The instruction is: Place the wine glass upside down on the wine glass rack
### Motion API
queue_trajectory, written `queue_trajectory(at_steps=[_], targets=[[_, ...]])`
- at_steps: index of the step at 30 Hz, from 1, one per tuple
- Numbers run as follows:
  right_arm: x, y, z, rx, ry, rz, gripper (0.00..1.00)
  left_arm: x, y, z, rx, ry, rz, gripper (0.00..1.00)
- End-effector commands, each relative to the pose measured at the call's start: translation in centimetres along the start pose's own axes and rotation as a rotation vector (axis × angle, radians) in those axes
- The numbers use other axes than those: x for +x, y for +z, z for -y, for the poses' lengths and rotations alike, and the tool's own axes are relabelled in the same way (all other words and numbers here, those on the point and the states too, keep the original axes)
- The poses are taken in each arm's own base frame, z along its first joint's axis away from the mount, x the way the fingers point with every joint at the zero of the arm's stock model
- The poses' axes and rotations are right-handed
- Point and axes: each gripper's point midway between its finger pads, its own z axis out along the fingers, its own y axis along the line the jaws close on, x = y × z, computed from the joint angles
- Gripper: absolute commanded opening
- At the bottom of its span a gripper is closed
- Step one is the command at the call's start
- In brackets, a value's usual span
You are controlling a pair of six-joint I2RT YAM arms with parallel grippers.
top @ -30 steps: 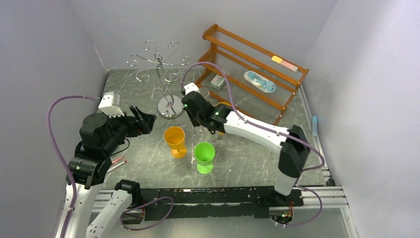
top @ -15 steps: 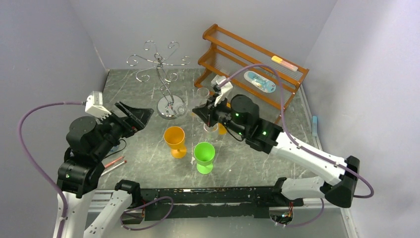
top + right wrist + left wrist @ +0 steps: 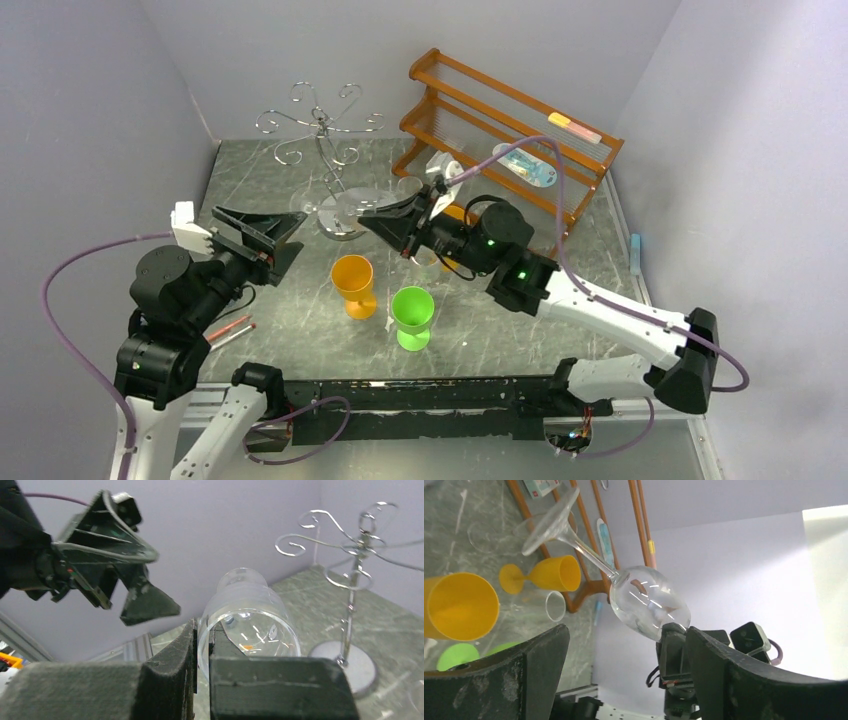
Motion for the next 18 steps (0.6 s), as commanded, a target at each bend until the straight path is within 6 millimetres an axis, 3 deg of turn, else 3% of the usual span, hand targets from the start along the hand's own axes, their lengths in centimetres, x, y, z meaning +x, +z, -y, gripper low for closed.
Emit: queue_trajectory(at_steps=[1, 4, 10, 15, 18], targets=[[-4.7, 2.1, -3.8, -0.116, -0.064, 0.185, 0.00, 0.5, 0.6, 1.3, 0.057, -0.211, -0.039, 0.84], [-5.5, 3.2, -5.1, -0.130, -0.075, 0.229, 0.00, -0.4, 1.0, 1.9, 0.067, -0.243, 0.000, 0.73], [-6.2, 5.0, -6.7, -0.149, -0.095, 0.291, 0.00, -3.6, 0.8, 1.9, 0.022, -0.285, 0.175, 0.67], [-6.2, 5.0, -7.3, -0.179, -0.079, 0.326, 0.00, -5.1, 1.4, 2.3, 0.068, -0.348, 0.245, 0.51], [-6.4, 4.5, -7.4, -0.187, -0.062, 0.352, 0.00, -5.2, 2.2, 2.7, 0.097, -0.382, 0.240, 0.47]])
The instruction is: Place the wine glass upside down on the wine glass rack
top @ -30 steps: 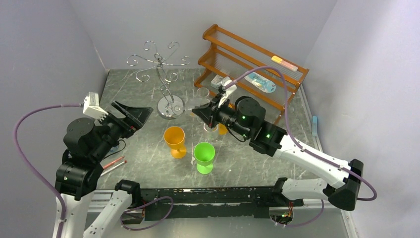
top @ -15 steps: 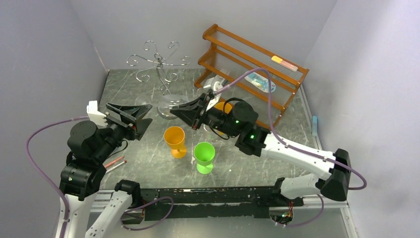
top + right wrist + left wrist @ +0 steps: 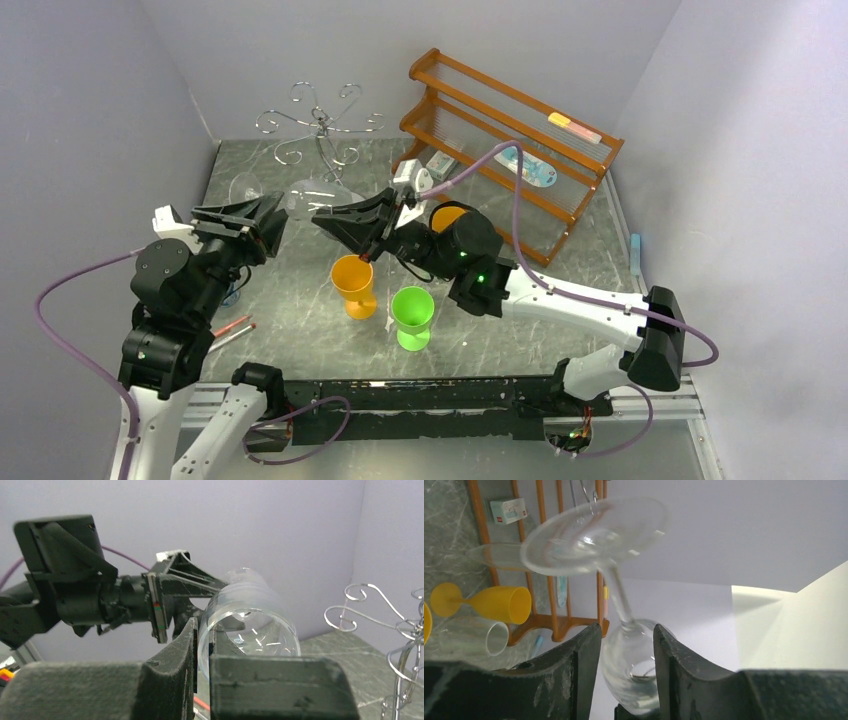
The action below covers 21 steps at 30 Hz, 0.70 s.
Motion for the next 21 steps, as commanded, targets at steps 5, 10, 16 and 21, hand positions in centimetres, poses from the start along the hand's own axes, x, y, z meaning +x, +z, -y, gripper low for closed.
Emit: queue_trajectory(at_steps=[5, 10, 16, 21], targets=[[-4.7, -0.4, -1.4, -0.053, 0.018, 0.194, 0.00, -0.2, 1.9, 2.2, 0.089, -0.075, 0.012, 0.43], [-3.7, -0.4, -1.3, -0.049, 0.034, 0.183, 0.00, -0.1, 2.2, 3.0, 0.111, -0.068, 0.003, 0.37], [-2.7, -0.2, -1.2, -0.051, 0.050, 0.170, 0.00, 0.1, 2.4, 2.2, 0.105, -0.085, -0.013, 0.07], [-1.4, -0.5, -0.6, -0.014, 0.079, 0.124, 0.16, 0.2, 2.6, 2.5, 0.159, -0.045, -0.016, 0.05]])
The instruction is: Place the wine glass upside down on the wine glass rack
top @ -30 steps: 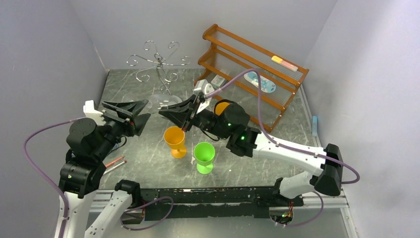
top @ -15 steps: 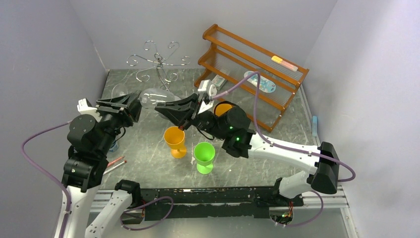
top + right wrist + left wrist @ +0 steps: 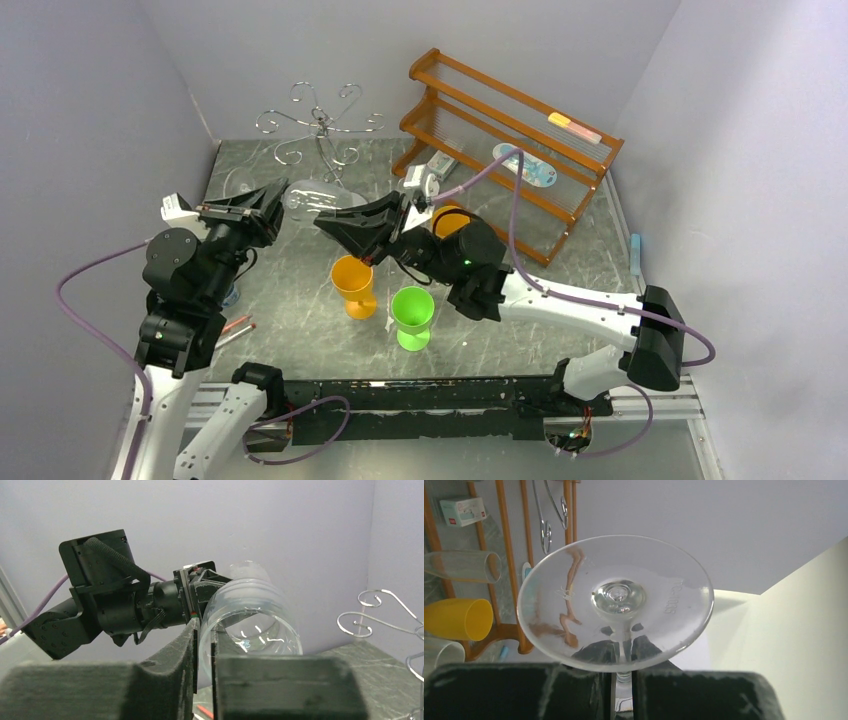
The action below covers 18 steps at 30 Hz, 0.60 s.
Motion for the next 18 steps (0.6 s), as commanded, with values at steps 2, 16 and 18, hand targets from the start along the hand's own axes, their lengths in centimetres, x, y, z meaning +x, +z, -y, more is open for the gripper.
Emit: queue_trajectory(at_steps=[2, 16, 18], targets=[[-0.1, -0.9, 0.4, 0.044, 0.032, 0.003, 0.43, 0.5, 0.0, 1.2, 0.097, 0.129, -0.020, 0.05], [-0.3, -8.0, 2.7, 0.297, 0.116, -0.223, 0.81, 0.6, -1.1, 3.3, 0.341, 1.400, -0.005, 0.05], [-0.7, -8.3, 2.6, 0.309, 0.129, -0.232, 0.81, 1.2, -0.9, 2.6, 0.368, 1.539, -0.065, 0.05]])
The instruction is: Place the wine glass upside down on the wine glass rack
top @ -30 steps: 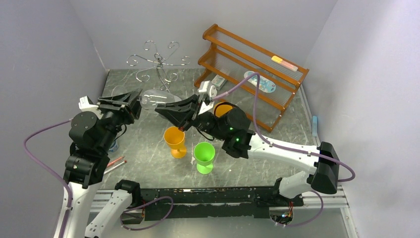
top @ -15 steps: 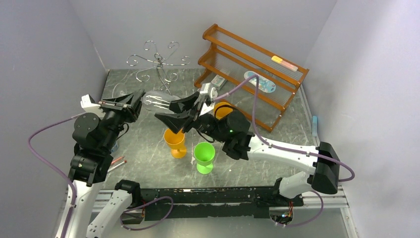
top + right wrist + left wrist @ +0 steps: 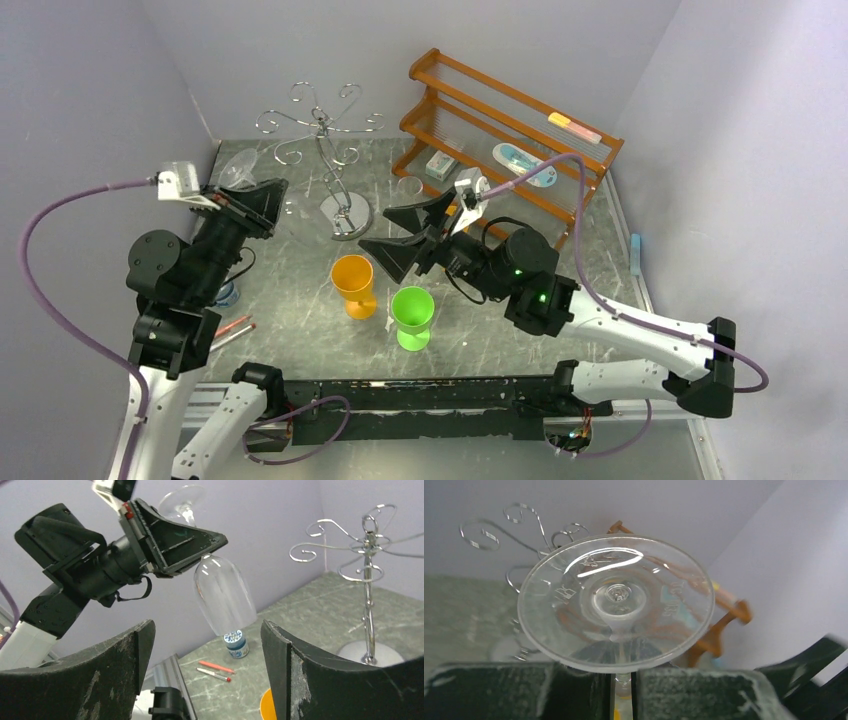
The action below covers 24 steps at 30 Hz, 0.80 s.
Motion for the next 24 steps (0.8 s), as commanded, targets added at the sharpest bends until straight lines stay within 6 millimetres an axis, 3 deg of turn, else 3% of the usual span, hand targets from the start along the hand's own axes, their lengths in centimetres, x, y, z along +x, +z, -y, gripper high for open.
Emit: queue_trajectory(at_steps=[1, 4, 8, 12, 17, 21, 24], targets=[[1.1, -1.2, 1.3, 0.096, 0.034, -0.093, 0.81, -0.4, -0.2, 2.4, 0.224, 0.544, -0.026, 0.05], [0.9, -1.6, 1.5, 0.113, 0.054, -0.093, 0.81, 1.6, 0.8, 1.6, 0.256, 0.656, -0.138, 0.05], [1.2, -1.8, 1.8, 0.127, 0.063, -0.095, 0.81, 3.2, 2.6, -1.2, 0.181, 0.711, -0.227, 0.05], [1.3, -1.8, 2.3, 0.152, 0.059, -0.102, 0.81, 2.9, 4.3, -5.7, -0.068, 0.689, -0.247, 0.05], [1.6, -2.0, 2.3, 0.153, 0.062, -0.107, 0.81, 1.7, 4.4, -10.1, -0.333, 0.669, -0.218, 0.05], [2.2, -1.9, 2.3, 0.147, 0.063, -0.120, 0.81, 1.7, 4.8, -11.1, -0.387, 0.673, -0.231, 0.05], [2.4, -1.8, 2.3, 0.146, 0.063, -0.126, 0.81, 2.8, 5.8, -9.7, -0.269, 0.681, -0.255, 0.05]])
